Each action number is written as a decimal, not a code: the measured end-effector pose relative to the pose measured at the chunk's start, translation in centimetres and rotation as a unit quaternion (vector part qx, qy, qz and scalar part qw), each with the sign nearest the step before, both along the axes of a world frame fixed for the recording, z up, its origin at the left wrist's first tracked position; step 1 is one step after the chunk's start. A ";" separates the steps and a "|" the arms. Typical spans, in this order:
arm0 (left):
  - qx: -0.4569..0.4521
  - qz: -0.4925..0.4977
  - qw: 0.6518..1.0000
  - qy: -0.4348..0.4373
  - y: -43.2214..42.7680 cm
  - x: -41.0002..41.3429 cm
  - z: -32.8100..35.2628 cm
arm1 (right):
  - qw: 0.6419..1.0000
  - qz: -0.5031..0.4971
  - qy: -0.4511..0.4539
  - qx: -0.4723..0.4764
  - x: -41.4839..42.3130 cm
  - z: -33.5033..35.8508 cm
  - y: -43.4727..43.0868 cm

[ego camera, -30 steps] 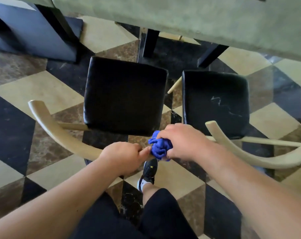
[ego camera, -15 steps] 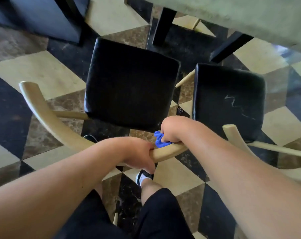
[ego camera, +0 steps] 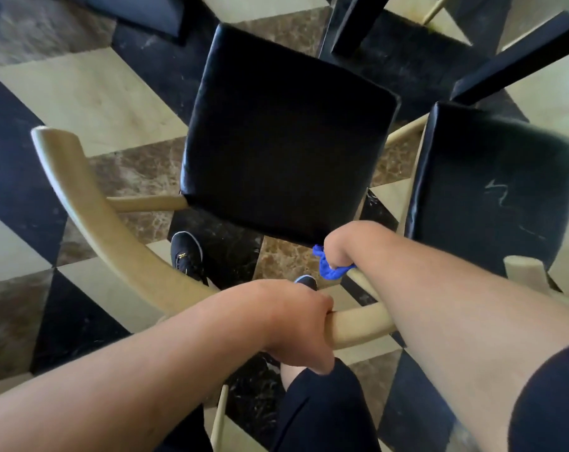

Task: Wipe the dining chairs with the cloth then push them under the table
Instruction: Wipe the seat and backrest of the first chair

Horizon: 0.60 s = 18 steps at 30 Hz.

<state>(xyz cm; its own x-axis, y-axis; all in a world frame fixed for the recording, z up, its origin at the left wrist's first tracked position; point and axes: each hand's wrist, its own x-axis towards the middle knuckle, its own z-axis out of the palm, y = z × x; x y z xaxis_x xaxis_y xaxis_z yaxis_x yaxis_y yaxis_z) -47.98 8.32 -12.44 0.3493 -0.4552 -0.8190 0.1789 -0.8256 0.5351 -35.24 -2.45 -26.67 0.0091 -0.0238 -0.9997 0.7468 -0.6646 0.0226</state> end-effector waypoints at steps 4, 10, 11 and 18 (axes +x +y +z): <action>0.021 0.003 1.000 0.012 -0.2 0.9 1.4 | 0.999 -0.028 0.018 -0.002 0.1 6.1 -0.5; 0.092 0.035 0.993 0.057 -1.1 3.1 3.2 | 0.985 -0.080 -0.040 0.150 2.5 16.2 -2.8; 0.109 0.035 0.992 0.053 -1.4 3.0 3.5 | 0.980 -0.087 -0.045 0.171 2.8 17.7 -3.4; 0.182 0.066 0.981 -0.028 -4.0 2.7 4.3 | 0.877 -0.271 -0.177 0.356 2.6 23.2 -11.7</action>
